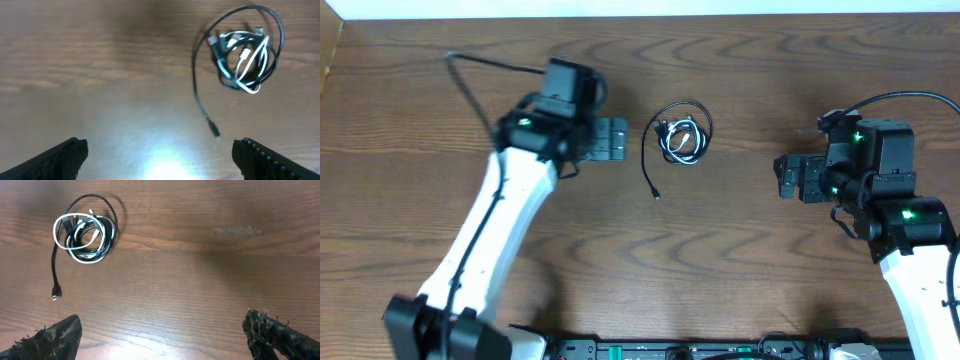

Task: Untangle cables
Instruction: 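Raise both arms and move the left gripper toward the cable bundle, then lower the left gripper onto the bundle and grasp the black cable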

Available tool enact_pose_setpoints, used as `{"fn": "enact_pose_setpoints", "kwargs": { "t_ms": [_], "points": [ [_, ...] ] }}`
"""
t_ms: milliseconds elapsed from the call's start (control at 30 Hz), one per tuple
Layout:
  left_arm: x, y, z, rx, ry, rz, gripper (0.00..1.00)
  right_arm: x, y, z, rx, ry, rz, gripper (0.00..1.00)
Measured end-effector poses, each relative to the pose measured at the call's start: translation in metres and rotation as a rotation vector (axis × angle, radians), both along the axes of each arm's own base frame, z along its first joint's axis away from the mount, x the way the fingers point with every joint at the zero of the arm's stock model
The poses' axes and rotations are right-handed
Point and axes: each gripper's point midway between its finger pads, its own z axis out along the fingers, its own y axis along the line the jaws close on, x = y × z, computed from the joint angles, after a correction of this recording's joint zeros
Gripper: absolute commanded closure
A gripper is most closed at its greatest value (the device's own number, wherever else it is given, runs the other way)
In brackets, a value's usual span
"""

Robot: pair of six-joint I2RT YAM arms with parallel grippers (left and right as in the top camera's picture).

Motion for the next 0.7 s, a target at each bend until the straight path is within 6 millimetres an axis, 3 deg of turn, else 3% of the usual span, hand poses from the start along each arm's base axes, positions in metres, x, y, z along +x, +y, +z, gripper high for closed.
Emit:
{"fn": "enact_pose_setpoints", "kwargs": {
  "t_ms": [367, 567, 700],
  "points": [
    [0.056, -0.056, -0.007, -0.133, -0.129, -0.096, 0.02, 0.0, 0.0, -0.001, -0.002, 0.003, -0.002, 0.01],
    [0.071, -0.094, -0.017, -0.164, -0.185, -0.163, 0.02, 0.0, -0.001, -0.001, -0.003, 0.004, -0.003, 0.01],
    [0.069, -0.113, -0.037, -0.159, -0.159, -0.198, 0.02, 0.0, -0.001, -0.001, -0.003, 0.003, -0.003, 0.01]
  ]
}}
